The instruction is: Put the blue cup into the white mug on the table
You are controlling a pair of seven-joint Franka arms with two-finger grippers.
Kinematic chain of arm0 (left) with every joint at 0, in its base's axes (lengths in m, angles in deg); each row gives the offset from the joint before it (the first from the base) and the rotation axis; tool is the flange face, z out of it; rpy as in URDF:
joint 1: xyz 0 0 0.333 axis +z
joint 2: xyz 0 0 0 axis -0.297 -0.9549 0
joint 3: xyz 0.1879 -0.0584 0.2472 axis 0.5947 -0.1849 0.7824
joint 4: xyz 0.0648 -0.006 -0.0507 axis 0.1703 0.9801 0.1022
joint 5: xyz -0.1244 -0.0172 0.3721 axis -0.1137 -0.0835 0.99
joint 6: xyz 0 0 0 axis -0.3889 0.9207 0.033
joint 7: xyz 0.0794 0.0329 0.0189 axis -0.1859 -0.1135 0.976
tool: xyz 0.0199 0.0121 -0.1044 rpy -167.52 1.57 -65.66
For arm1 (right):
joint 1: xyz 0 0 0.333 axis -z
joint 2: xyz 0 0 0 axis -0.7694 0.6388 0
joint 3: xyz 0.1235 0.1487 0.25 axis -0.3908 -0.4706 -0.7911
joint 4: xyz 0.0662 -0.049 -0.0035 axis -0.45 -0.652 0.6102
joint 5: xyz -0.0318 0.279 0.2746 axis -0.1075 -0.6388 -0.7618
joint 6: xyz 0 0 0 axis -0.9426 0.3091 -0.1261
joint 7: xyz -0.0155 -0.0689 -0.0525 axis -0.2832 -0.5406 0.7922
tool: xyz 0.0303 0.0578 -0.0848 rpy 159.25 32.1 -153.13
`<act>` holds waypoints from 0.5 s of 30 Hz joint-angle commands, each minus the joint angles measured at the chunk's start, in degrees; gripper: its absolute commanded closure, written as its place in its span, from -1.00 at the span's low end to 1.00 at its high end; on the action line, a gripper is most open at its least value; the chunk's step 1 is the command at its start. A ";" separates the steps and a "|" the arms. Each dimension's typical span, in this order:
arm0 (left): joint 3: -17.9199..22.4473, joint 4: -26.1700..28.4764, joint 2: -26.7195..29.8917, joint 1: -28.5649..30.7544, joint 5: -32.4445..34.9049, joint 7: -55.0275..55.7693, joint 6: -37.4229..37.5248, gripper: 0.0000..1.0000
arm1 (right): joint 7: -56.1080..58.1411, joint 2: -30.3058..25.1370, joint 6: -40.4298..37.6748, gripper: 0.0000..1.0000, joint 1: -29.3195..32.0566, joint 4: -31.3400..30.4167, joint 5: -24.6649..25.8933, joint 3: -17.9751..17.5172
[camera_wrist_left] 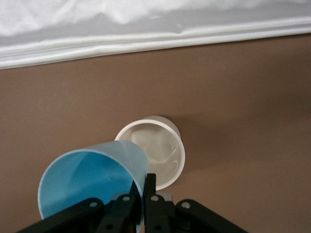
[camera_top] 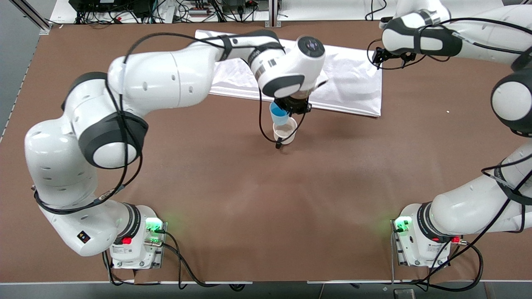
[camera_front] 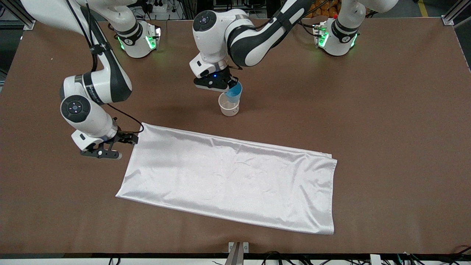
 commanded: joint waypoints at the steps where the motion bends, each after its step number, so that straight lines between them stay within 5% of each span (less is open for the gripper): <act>1: 0.24 -2.23 -3.04 -1.00 2.41 2.85 -1.26 1.00 | 4.46 -7.27 -6.28 -1.00 0.05 -0.58 -5.12 -0.34; 6: 0.33 -2.23 -4.36 -2.06 4.26 4.51 -2.40 1.00 | 9.03 -11.76 -14.88 -1.00 0.48 2.83 -10.04 0.19; 15: 0.51 -2.23 -6.21 -2.32 4.43 5.75 -4.86 1.00 | 10.18 -12.91 -32.91 -1.00 0.57 17.07 -10.31 0.54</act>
